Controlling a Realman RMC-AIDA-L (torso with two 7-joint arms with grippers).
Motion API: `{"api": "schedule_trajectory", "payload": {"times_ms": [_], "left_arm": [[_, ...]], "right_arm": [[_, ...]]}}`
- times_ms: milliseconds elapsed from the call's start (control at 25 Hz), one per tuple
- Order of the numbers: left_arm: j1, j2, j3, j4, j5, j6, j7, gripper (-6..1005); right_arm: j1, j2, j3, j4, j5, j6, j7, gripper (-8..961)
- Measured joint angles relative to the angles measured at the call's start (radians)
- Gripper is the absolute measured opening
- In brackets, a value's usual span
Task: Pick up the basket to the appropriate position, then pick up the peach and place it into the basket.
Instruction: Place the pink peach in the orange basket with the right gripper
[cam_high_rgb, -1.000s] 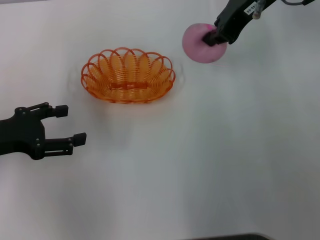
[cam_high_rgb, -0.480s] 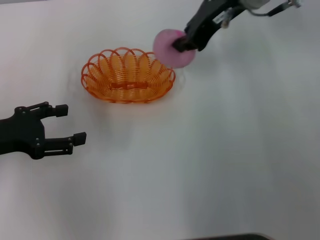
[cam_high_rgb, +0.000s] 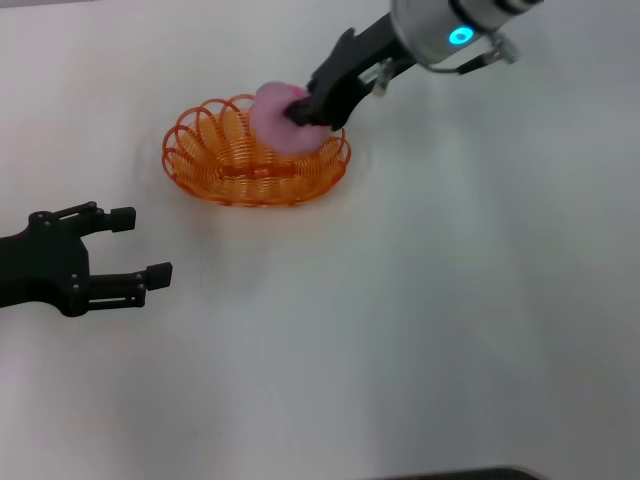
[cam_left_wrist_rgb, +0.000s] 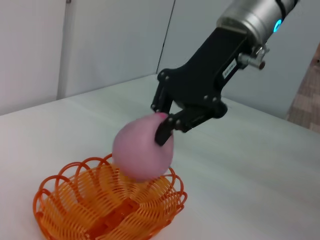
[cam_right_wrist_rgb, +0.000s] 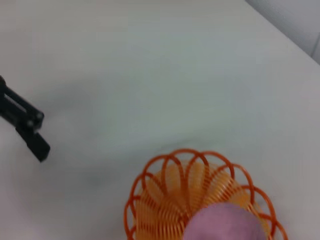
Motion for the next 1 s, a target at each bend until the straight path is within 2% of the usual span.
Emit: {"api": "schedule_trajectory", "payload": {"times_ms": [320,720,920,1000], "left_arm": [[0.001,-0.001,0.0,-0.004,-0.005,-0.004,0.007,908],[-0.005,0.0,0.001,-0.002,-0.005,0.001,0.001,908],[-0.005,0.0,0.001,-0.003,-0.003,0.001,0.0,908],[-0.005,0.0,0.002,-0.003,-0.003,0.001,0.0,908]], "right_arm": [[0.005,0.0,-0.025,0.126,0.122,0.115,-0.102,86],[0.004,0.0,-0.027,0.141,0.139,0.122,-0.114,90],[0.003,0.0,-0.022,0.141,0.143,0.124,-0.114,144],[0.003,0.0,-0.021,0.141,0.143,0.125,-0.111,208]]}}
